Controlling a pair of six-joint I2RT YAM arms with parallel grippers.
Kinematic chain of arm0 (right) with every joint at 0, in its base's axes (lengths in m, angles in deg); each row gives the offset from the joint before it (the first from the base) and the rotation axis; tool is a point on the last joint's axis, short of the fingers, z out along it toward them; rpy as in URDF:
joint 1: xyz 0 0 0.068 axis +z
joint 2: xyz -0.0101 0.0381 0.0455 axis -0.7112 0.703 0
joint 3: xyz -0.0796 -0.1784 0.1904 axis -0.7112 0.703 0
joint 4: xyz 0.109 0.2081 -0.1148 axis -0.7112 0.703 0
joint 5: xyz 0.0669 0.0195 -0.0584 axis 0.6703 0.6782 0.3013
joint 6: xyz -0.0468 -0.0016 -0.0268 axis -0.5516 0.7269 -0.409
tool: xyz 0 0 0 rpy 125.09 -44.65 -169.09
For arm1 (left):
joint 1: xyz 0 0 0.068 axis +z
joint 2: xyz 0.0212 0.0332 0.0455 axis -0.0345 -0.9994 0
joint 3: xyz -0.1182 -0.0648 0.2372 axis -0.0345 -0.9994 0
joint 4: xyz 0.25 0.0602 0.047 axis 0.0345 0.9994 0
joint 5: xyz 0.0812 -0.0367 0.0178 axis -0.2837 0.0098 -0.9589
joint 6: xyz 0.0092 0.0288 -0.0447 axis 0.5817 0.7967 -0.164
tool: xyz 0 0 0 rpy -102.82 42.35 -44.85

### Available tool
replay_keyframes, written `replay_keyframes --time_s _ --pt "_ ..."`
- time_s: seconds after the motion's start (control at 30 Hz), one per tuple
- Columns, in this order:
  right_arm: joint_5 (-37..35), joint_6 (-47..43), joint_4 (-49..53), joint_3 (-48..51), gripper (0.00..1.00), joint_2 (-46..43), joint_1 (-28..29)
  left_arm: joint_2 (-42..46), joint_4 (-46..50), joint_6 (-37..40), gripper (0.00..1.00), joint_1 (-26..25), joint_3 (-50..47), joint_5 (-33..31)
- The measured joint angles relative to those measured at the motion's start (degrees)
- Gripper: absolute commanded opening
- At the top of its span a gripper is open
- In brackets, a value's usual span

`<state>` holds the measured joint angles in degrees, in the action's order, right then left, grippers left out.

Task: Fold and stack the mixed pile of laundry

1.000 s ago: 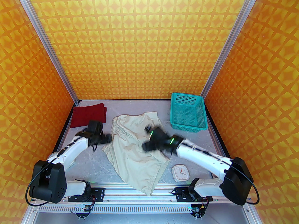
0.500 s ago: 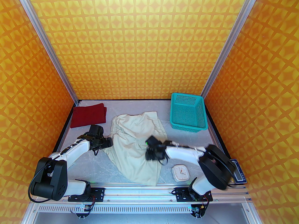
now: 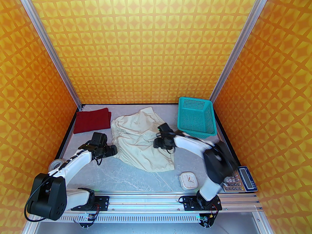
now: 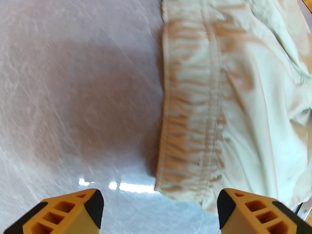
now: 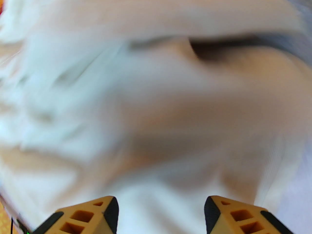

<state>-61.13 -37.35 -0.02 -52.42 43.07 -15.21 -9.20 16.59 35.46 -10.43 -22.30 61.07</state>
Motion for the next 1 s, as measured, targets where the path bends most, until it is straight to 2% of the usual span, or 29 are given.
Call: replay_keyframes --time_s 0.13,0.37,0.57,0.7,0.87,0.93,1.0 --pt "1.81 2.19 0.52 7.76 0.65 -12.87 -0.74 -0.52 -1.53 -1.16 0.80 -2.23 -2.45 1.03" --pt "6.03 7.13 1.70 23.02 0.63 -22.10 -3.26 -3.76 -5.64 -3.04 0.73 -4.00 -4.00 1.90" --pt "9.73 11.28 -1.95 26.97 0.60 -20.76 -2.49 -4.48 -8.37 -3.74 0.62 -5.05 -4.07 2.25" --pt "11.67 13.55 -6.84 26.56 0.58 -15.39 0.48 -5.40 -10.29 -3.93 0.47 -5.57 -4.07 2.43" --pt "11.72 15.26 -11.91 26.25 0.40 -13.03 2.36 -5.79 -13.31 -3.52 0.16 -5.64 -4.07 2.56" --pt "10.45 15.04 -11.65 26.08 0.26 -12.94 2.38 -5.75 -14.75 -3.13 0.02 -5.66 -4.07 2.62" --pt "8.94 14.29 -10.36 24.94 0.14 -12.94 2.36 -5.05 -15.54 -2.60 0.00 -5.66 -4.07 2.64"
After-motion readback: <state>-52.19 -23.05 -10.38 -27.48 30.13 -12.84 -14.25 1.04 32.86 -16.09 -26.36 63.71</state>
